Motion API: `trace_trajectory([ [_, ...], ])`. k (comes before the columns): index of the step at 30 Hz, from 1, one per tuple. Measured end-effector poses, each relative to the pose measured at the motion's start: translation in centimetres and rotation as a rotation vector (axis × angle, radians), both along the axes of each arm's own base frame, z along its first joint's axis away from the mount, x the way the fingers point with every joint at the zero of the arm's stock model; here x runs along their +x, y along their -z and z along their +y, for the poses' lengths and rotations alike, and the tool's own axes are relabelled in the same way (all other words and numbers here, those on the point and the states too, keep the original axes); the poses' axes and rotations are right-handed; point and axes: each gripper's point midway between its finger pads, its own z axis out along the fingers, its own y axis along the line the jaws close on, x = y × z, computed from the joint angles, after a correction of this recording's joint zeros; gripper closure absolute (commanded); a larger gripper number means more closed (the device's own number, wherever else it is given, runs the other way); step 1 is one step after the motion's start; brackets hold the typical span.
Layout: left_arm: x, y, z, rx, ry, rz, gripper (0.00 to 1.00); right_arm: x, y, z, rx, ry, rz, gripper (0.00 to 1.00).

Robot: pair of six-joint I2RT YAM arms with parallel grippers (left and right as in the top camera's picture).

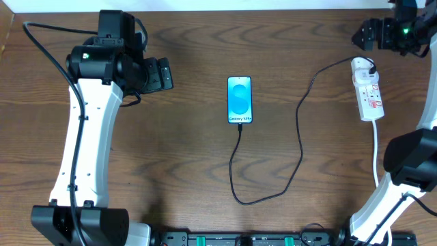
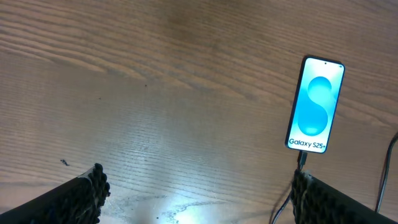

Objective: Plug charger to phone and switch on socket
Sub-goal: 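Move the right gripper to the white power strip's switch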

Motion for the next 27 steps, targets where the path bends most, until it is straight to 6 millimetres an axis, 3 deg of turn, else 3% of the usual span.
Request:
trace_trajectory([
  [6,0.0,0.0,0.0,0.0,0.0,0.0,0.05,0.2,3.9,-1.4,-0.026,0.012,0.038,0.01],
  [10,0.0,0.0,0.0,0.0,0.0,0.0,0.05,-0.8,7.5,-1.6,-0.024,0.016,0.109,0.01],
  [16,0.0,0.0,0.0,0.0,0.0,0.0,0.04,-1.9,11.1,-1.6,-0.028,0.021,0.171,0.01],
  [27,0.0,0.0,0.0,0.0,0.0,0.0,0.05,-2.4,12.2,-3.7,-0.13,0.077,0.205,0.01],
])
